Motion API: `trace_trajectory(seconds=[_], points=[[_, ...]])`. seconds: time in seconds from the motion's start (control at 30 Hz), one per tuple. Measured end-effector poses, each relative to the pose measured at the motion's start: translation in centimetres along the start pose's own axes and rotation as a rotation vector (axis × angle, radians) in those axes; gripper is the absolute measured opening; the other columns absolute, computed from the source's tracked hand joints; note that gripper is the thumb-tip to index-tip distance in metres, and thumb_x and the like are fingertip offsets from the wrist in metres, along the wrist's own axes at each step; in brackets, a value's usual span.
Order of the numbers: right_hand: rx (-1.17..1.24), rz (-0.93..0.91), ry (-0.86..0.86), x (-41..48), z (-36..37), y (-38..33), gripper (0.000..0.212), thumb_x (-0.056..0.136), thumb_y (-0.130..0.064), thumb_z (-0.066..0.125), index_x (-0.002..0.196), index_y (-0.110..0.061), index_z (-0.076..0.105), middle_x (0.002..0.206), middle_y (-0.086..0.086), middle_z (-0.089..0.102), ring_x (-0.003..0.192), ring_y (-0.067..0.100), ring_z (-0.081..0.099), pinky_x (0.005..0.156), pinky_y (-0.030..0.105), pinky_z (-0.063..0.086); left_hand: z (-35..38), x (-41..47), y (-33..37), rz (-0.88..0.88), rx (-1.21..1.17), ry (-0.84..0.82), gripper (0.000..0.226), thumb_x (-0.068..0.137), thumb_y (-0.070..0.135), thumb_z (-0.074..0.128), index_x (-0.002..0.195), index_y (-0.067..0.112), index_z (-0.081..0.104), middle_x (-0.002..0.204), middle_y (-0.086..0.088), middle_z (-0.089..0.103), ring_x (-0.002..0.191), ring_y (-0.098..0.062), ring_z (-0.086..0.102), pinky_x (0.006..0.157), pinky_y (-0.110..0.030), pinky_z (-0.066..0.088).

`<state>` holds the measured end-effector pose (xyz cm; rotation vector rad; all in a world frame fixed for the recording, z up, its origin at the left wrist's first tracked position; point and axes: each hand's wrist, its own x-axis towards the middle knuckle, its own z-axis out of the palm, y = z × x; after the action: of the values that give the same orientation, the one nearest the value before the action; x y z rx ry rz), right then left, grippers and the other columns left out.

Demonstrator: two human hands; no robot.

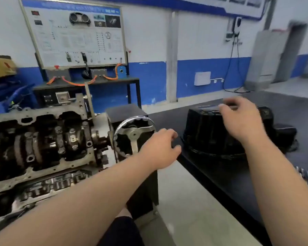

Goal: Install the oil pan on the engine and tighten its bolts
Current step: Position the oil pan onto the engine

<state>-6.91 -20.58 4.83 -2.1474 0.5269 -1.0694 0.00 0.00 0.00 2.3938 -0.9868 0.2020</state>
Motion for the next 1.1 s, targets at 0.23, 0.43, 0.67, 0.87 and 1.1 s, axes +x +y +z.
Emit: trace_trajectory(seconds=[0.23,0.43,0.67,0.87,1.1], points=[[-0.010,0.281,0.338,8.8,-6.0,8.9,0.043,0.089,-0.039,0.049,0.120,-0.009,0.056,0.122,0.011,0.060,0.112,0.026,0.055,0.088,0.025,0.039,3.2,10.3,5.5,-0.294,-0.291,-0.118,0.074,0.090,0.059,0.046,0.147,0.017,0.024,0.148,-0.010,0.032,0.127,-0.031,0.044,0.097,-0.036,0.038],[0.021,0.336,0.170,11.0,-1.5,13.3,0.062,0.085,-0.061,0.043,0.119,-0.012,0.062,0.120,0.010,0.061,0.107,0.023,0.055,0.089,0.030,0.035,5.7,13.4,7.1,-0.558,-0.774,-0.008,0.094,0.079,0.070,0.052,0.151,0.033,0.003,0.155,-0.006,0.022,0.134,-0.033,0.034,0.103,-0.046,0.033],[0.175,0.519,0.167,10.6,-2.3,14.4,0.062,0.070,-0.066,0.054,0.078,-0.006,0.060,0.090,0.005,0.061,0.077,0.026,0.056,0.074,0.032,0.040,7.4,14.4,6.4,-0.626,-1.038,-0.079,0.107,0.072,0.061,0.066,0.152,0.029,0.002,0.149,-0.002,0.032,0.127,-0.026,0.039,0.098,-0.039,0.034],[0.367,0.468,0.204,9.5,-1.3,12.6,0.046,0.061,-0.057,0.065,0.071,-0.013,0.067,0.067,0.001,0.063,0.067,0.023,0.061,0.070,0.035,0.050,4.8,13.6,5.6,-0.603,-1.127,-0.044,0.111,0.044,0.055,0.071,0.144,0.030,0.030,0.132,-0.007,0.053,0.115,-0.031,0.055,0.098,-0.050,0.045],[0.745,0.159,0.178,5.2,-1.0,-0.1,0.022,0.073,-0.044,0.065,0.064,-0.025,0.069,0.070,-0.006,0.067,0.067,0.012,0.063,0.064,0.027,0.051,-7.3,8.5,2.0,-0.237,-1.111,0.217,0.079,0.056,0.041,0.072,0.130,0.027,0.045,0.112,-0.009,0.066,0.096,-0.027,0.068,0.078,-0.043,0.057]])
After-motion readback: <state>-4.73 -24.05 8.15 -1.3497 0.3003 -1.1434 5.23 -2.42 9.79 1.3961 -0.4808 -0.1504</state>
